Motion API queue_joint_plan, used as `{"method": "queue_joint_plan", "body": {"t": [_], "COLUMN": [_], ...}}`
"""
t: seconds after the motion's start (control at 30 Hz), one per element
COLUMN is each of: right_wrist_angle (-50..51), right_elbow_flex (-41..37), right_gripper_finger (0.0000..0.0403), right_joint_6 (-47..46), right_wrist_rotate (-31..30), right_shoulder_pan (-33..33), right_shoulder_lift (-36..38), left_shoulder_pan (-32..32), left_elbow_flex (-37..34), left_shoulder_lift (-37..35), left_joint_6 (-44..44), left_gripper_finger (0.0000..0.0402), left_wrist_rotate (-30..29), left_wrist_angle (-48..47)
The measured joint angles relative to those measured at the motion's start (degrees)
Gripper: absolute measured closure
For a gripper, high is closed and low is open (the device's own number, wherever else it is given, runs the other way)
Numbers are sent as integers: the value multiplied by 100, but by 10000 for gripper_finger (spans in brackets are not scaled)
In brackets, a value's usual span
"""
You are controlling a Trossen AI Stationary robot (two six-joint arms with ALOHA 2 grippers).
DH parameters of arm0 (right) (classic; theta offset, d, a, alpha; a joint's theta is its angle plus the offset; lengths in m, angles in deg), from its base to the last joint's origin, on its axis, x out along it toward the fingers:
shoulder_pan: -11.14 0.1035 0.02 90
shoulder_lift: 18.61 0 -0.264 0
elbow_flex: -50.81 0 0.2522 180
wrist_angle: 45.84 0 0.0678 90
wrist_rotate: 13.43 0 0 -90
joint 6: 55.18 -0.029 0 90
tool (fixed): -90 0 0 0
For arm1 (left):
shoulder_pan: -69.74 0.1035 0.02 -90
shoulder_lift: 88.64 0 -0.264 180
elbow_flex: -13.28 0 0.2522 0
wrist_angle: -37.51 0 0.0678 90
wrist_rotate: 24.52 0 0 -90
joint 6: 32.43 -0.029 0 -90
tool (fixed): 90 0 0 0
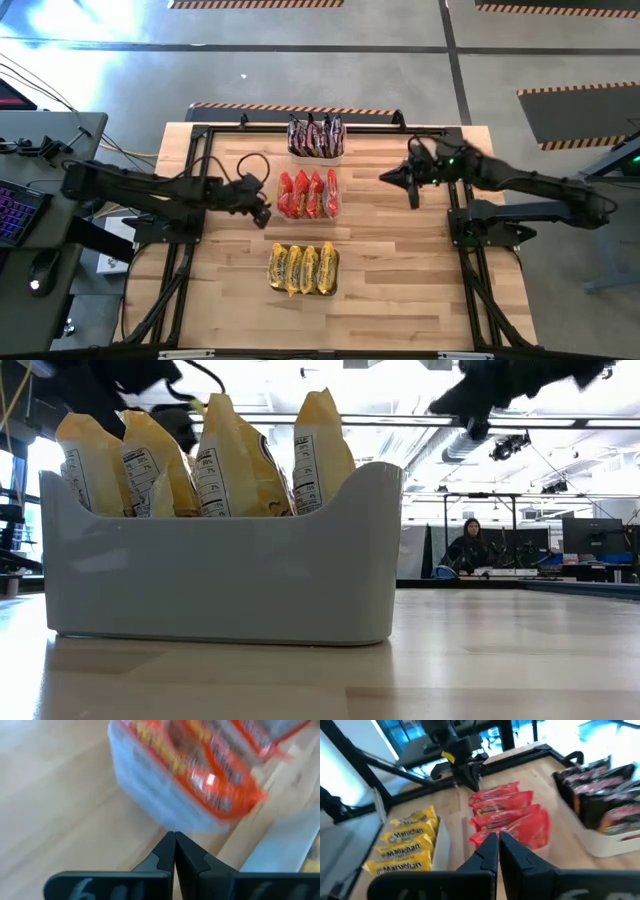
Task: Sort Maruchan noodles
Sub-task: Adjust the bins on the table
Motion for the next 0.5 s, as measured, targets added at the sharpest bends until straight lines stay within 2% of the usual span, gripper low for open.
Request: {"method": "queue_joint_plan", "body": {"t": [0.1,0.23,0.4,0.5], "right_wrist_angle": [-1278,-2573,-3308,-3475], "right_elbow_flex": [-969,-1935,-2416,-2362], "right_gripper_finger": [403,403,403,403], "right_joint_6": [-354,-698,-954,-979], "right_wrist_rotate": [26,-382,-615,-601], "right_shoulder_pan": [2,0,61,204], "right_shoulder_lift": [-16,-323,-1020,-1414], "left_shoulder_pan": [-244,-436,-516,-709], "left_elbow_flex": [-2,-4,-4,-11], "left_shoulder_lift": [-110,-116,-119,-272], "left_joint_6": [364,576,596,596], "left_gripper_finger": [401,401,401,401], "left_wrist_rotate": [-357,-830,-1054,-732], "left_wrist_angle": [-241,-90,-2,153]}}
